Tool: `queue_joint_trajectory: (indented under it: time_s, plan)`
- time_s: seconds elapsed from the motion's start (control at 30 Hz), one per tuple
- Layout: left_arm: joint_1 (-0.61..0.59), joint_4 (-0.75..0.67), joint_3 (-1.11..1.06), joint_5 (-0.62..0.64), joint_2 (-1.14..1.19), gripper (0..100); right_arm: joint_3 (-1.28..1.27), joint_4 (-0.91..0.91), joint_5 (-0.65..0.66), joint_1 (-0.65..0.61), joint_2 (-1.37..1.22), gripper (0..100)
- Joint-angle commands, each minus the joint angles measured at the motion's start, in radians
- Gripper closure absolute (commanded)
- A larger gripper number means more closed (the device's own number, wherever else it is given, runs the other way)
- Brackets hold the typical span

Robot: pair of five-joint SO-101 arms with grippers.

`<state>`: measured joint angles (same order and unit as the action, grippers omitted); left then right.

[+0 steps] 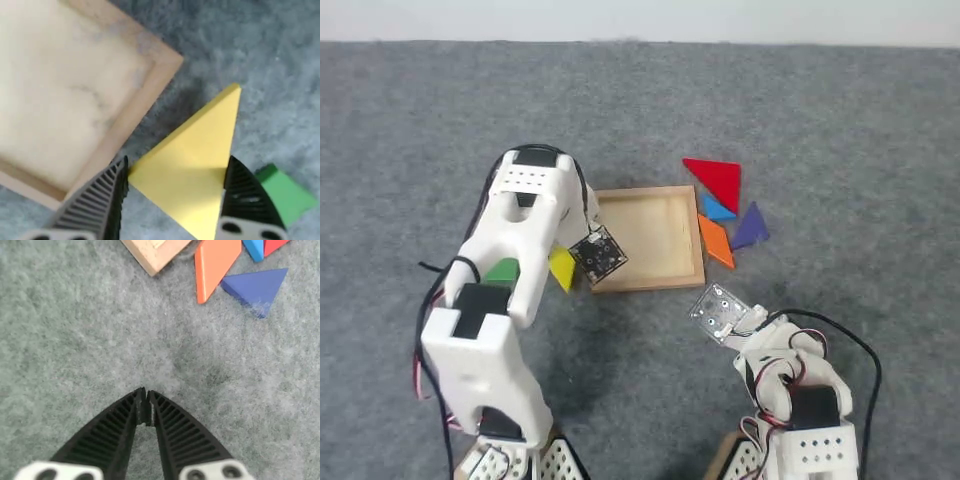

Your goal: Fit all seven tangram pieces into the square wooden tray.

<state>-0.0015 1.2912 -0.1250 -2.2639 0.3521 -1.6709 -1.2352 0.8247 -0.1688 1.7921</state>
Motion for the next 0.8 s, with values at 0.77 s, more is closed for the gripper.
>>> queue_joint_trajectory:
  time_s: [0.77]
  plan:
    - [0.296,-0.048,0.191,-0.074,0.078,81,-0.014,-0.012,0.006,-0.001,0.018,99.2]
